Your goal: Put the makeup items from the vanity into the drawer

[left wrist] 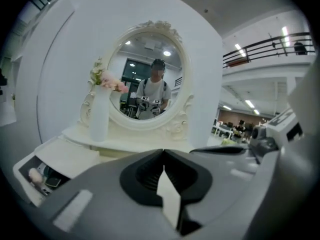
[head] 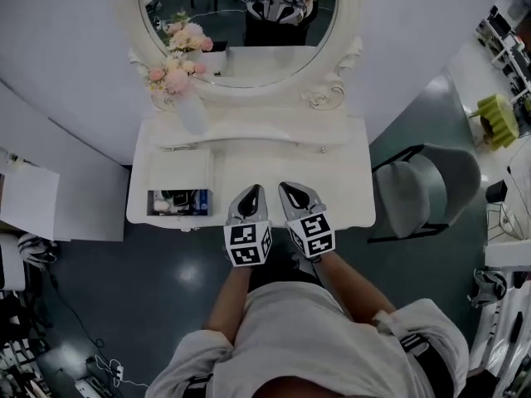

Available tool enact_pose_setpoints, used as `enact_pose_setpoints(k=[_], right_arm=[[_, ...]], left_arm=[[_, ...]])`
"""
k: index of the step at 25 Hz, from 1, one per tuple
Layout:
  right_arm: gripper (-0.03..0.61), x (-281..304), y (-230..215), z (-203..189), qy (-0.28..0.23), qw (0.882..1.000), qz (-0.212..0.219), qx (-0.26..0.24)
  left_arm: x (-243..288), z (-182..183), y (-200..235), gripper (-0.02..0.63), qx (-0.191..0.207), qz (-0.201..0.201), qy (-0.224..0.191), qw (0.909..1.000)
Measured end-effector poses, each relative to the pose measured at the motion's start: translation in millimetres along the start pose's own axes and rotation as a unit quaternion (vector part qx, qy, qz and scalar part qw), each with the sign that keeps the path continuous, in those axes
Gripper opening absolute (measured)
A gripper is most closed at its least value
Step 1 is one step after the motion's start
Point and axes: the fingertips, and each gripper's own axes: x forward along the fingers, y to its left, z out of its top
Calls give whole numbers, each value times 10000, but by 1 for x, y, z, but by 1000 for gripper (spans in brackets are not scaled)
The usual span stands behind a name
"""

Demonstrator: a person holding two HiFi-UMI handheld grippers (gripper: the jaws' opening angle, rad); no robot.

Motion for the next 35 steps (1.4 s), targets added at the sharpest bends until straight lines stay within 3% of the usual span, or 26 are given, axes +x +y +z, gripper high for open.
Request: enact_pose_setpoints(k=[7, 16, 20, 35], right_arm=[[-2, -64, -31, 25, -557, 9976, -331, 242], [-2, -101, -22, 36, -743, 9943, -689, 340], [-2, -101, -7, 43, -841, 9926, -797, 363], [-2, -111, 25, 68, -1081, 9876, -1130, 126]], left_arm=[[-14, 24, -71, 3, 322, -288, -420, 9982], [-45, 46, -108, 3, 609, -871, -698, 9919], [-54, 60, -105, 3, 715, -1068, -886, 9877], [-72, 68, -73, 3, 597, -1232, -937, 9861]])
